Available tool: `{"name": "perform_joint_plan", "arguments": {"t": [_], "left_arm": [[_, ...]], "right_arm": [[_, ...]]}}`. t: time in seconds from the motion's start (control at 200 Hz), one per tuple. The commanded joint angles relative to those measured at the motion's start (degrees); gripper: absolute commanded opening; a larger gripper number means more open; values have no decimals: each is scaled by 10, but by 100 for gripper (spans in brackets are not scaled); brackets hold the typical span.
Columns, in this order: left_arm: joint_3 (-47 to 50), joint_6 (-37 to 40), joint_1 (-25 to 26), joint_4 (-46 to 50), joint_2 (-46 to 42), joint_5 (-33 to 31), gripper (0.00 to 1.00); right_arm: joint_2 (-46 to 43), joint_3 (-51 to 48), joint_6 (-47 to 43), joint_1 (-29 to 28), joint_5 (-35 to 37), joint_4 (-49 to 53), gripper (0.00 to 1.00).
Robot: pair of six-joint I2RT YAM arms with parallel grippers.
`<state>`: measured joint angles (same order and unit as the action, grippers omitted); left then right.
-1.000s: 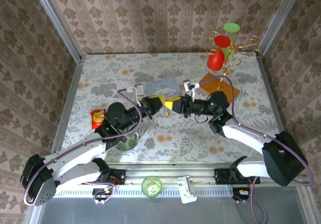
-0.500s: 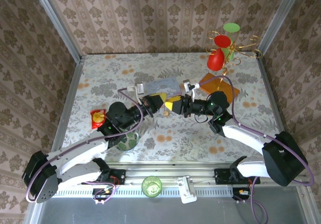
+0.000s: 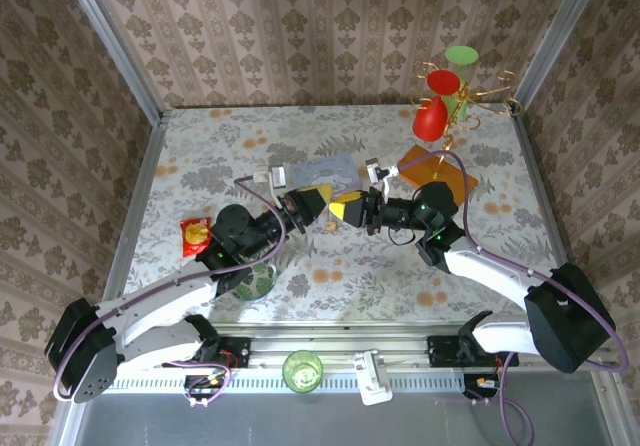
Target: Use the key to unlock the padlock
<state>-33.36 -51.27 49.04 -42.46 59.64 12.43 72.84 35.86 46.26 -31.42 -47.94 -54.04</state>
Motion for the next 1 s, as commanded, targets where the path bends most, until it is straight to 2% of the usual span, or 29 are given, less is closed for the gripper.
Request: {"name": "perform_joint_plan", "arguments": {"t": [0.0,0.17,0.22,0.315,0.4,0.475,0.495,0.51,0.615,0.67,0.765,0.89,0.995], "left_arm": [[12,-8,-4,-5,2,5,0],[9,-5,-3,3,-1,7,0],[4,-2,-4,6,0,13,0],[1,0,-3,10,1,13,0],[10,0,-5,6,-4,2,29],[18,-1,-6,10,-13,-16,69],[19,0,-6,13,-16,-20,94],[20,2,-8,16,-19,-24,99],[19,11,-16,61,-46,-52,100],[13,19,-23,99,-60,-65,100],[-27,38,-30,242,-70,-98,100],[-92,96,-30,373,-21,-101,100],[-104,110,-35,390,32,-95,100]], "right_arm": [[-15,3,-11,-5,7,-21,9],[-16,3,-9,-5,4,-24,6],[-16,2,-10,-5,3,-29,0],[-15,3,-9,-5,1,-27,0],[-16,2,-12,-5,-1,-19,0],[-19,-1,-19,-5,1,-3,0],[-20,-2,-23,-5,2,4,0],[-21,-2,-26,-5,3,11,0],[-33,-4,-61,-5,9,76,0],[-41,1,-94,-4,22,151,0],[-49,18,-158,-1,54,297,0],[-43,13,-172,21,95,386,0],[-28,19,-171,51,157,470,0]]}}
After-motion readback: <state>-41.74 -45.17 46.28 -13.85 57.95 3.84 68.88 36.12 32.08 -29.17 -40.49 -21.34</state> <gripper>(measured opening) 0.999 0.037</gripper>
